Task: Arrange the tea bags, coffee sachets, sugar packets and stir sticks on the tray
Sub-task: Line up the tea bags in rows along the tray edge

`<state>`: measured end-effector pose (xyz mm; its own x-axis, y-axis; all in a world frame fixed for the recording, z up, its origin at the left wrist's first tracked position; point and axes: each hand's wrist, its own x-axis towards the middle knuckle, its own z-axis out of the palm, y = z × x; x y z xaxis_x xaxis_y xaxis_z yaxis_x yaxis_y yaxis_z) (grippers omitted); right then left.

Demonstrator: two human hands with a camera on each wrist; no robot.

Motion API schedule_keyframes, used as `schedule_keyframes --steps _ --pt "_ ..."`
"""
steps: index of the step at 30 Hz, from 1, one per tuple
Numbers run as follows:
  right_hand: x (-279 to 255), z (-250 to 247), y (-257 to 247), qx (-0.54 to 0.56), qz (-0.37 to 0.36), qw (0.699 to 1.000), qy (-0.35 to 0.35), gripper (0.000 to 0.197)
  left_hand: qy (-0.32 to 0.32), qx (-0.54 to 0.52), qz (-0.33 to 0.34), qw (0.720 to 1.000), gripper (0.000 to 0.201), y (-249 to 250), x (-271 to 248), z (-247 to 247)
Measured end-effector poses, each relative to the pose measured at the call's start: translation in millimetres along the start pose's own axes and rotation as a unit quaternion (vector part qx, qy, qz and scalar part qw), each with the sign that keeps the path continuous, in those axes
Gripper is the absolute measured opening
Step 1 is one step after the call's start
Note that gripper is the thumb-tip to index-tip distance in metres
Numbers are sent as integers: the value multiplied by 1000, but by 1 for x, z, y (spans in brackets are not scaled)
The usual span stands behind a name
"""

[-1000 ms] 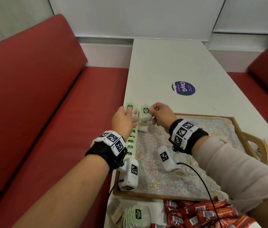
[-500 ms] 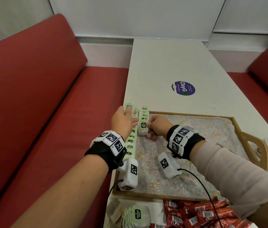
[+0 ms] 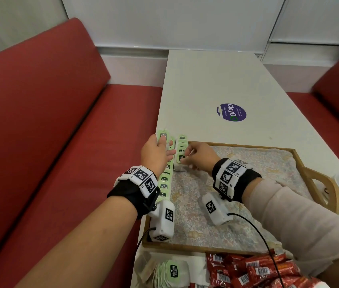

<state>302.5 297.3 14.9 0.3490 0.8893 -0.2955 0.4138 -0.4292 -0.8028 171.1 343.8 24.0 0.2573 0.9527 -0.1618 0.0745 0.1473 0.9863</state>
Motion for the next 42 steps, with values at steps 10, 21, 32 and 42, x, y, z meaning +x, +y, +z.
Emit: schedule_keyframes --steps 10,21,32,42 --pt "5 8 4 -124 -15 991 -48 24 11 25 13 1000 16 -2 1 0" --pt "-1 0 -20 103 -139 984 43 9 -11 129 77 989 21 -3 0 -2" --pt "2 -1 -5 101 -75 991 42 22 25 109 62 992 17 -4 3 -1" --pt "-3 3 11 16 15 999 -35 15 31 87 53 994 16 -9 7 -2"
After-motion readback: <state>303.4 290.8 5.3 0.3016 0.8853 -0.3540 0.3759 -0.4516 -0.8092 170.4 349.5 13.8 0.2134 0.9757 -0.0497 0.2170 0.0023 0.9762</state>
